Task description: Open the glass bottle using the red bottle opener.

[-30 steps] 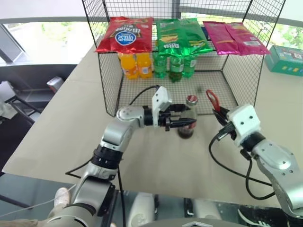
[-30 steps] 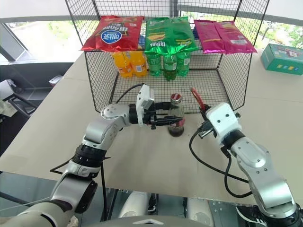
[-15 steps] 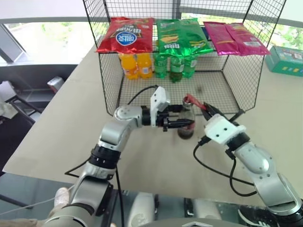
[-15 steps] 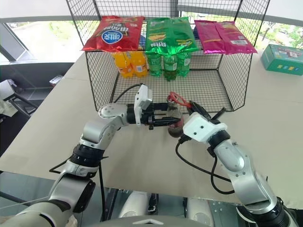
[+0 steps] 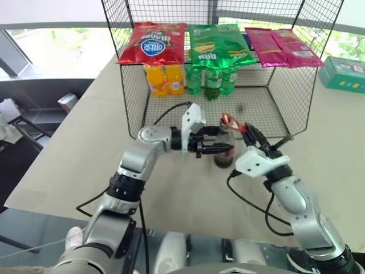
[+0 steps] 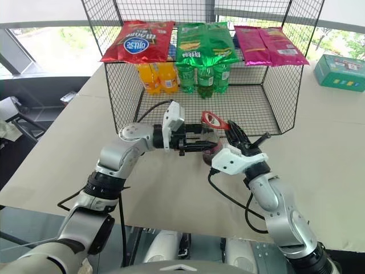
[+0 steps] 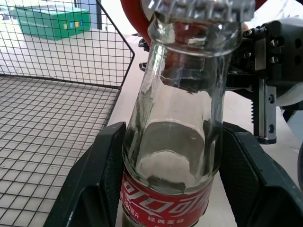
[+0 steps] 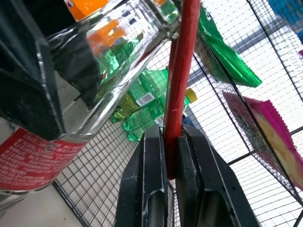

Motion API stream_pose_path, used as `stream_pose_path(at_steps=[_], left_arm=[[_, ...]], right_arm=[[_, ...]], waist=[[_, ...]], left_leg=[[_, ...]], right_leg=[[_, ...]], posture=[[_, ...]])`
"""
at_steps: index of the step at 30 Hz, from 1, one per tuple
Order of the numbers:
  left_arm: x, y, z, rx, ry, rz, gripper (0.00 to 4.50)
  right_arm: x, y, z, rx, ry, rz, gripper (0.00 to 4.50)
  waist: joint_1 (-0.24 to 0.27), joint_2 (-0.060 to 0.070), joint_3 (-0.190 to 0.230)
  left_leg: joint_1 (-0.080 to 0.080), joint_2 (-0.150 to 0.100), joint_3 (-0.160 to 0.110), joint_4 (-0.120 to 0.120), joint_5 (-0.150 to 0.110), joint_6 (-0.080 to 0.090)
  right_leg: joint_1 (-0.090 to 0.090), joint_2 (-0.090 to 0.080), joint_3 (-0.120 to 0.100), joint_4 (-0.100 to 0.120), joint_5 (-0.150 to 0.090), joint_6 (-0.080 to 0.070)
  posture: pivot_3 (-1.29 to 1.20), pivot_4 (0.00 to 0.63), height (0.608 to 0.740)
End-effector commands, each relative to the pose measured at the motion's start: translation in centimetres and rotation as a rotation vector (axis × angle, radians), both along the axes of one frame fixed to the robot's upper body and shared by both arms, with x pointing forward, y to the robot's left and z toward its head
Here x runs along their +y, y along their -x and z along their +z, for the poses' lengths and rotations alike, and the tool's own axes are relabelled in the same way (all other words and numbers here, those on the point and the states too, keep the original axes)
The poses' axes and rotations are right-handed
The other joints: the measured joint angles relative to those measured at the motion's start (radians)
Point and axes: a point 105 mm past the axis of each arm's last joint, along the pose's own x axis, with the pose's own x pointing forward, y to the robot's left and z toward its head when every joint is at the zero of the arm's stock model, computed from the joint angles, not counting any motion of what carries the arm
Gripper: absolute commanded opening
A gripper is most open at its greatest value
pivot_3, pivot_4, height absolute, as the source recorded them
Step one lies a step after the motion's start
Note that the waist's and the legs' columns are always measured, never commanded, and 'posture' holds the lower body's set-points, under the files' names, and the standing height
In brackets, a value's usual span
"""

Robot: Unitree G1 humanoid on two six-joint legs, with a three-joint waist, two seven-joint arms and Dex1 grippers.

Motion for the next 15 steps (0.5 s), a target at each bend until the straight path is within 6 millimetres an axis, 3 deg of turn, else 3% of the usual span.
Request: stream_pose_path(at_steps=[1, 6, 11, 15], left_arm=[[-1.8, 0.5, 1.4, -0.045, 0.012, -0.067, 2.25], [-1.8, 0.5, 1.0, -0.043, -0.001, -0.069, 2.25], [-1.8, 0.6, 0.0, -0.024, -0.044, -0.077, 2.25], [-1.8, 0.5, -0.2, -0.021, -0.055, -0.079, 2.25]], right_arm=[[1.6, 1.0, -5.1, 0.132, 0.146, 0.091, 0.00], [-0.2, 0.3, -3.0, 0.040, 0.236, 0.059, 0.00], [-2.6, 0.6, 0.1, -0.033, 0.482, 0.112, 0.00], [-3.4, 0.1, 3.0, -0.091, 0.619, 0.154, 0.00]], waist=[[0.000, 0.000, -0.002], [0.000, 0.001, -0.005], [0.000, 0.001, -0.007], [0.001, 0.004, -0.008]], left_leg=[[0.000, 0.000, 0.000, 0.000, 0.000, 0.000], [0.001, 0.000, 0.000, 0.001, 0.000, 0.001], [0.002, 0.000, 0.000, 0.002, -0.002, 0.003], [0.001, -0.001, 0.000, 0.002, -0.003, 0.004]], right_leg=[[0.000, 0.000, 0.000, 0.000, 0.000, 0.000], [0.002, 0.000, 0.000, 0.001, -0.002, -0.003], [0.002, -0.001, 0.000, 0.001, -0.002, -0.003], [0.002, 0.000, 0.000, 0.001, -0.002, -0.003]], posture=[[0.00, 0.150, 0.740], [0.00, 0.150, 0.740], [0.00, 0.150, 0.740], [0.00, 0.150, 0.740]])
